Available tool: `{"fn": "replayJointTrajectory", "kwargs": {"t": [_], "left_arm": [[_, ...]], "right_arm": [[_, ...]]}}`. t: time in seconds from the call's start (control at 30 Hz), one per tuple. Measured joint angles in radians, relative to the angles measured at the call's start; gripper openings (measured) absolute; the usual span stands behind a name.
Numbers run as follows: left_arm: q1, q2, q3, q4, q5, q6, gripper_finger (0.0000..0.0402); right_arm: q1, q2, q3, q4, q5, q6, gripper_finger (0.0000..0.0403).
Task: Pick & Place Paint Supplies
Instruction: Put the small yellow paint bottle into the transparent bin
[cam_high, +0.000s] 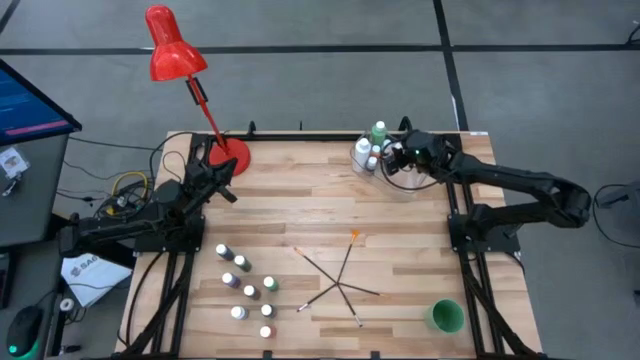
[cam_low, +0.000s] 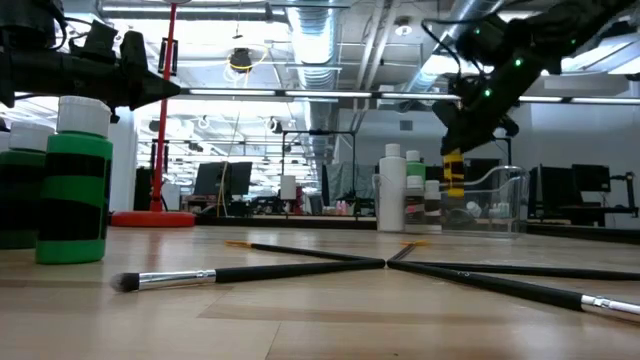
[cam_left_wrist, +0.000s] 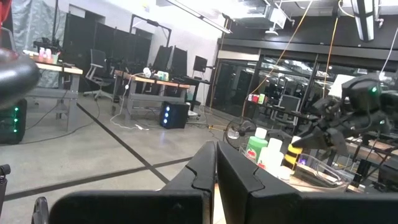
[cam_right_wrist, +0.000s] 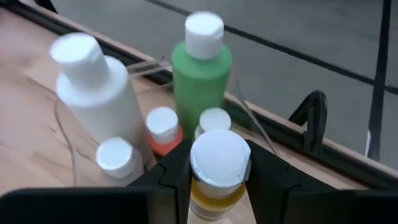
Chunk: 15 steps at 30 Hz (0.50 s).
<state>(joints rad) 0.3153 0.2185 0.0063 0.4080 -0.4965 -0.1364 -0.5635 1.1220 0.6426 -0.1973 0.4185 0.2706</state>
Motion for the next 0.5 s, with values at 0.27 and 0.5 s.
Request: {"fn": "replayJointTrajectory", "kwargs": {"t": [0.27,0.5], "left_arm": [[0.000,0.000,0.000,0.003,0.000,0.000,0.0008],[0.000,0.000,0.000,0.006,0.000,0.000,0.0008]], "right_arm": [[-0.046,0.052,-0.042,0.115,0.002,0.046,0.0110],[-0.061,0.147,-0.042,0.161,0.015,0.072,0.0110]]}}
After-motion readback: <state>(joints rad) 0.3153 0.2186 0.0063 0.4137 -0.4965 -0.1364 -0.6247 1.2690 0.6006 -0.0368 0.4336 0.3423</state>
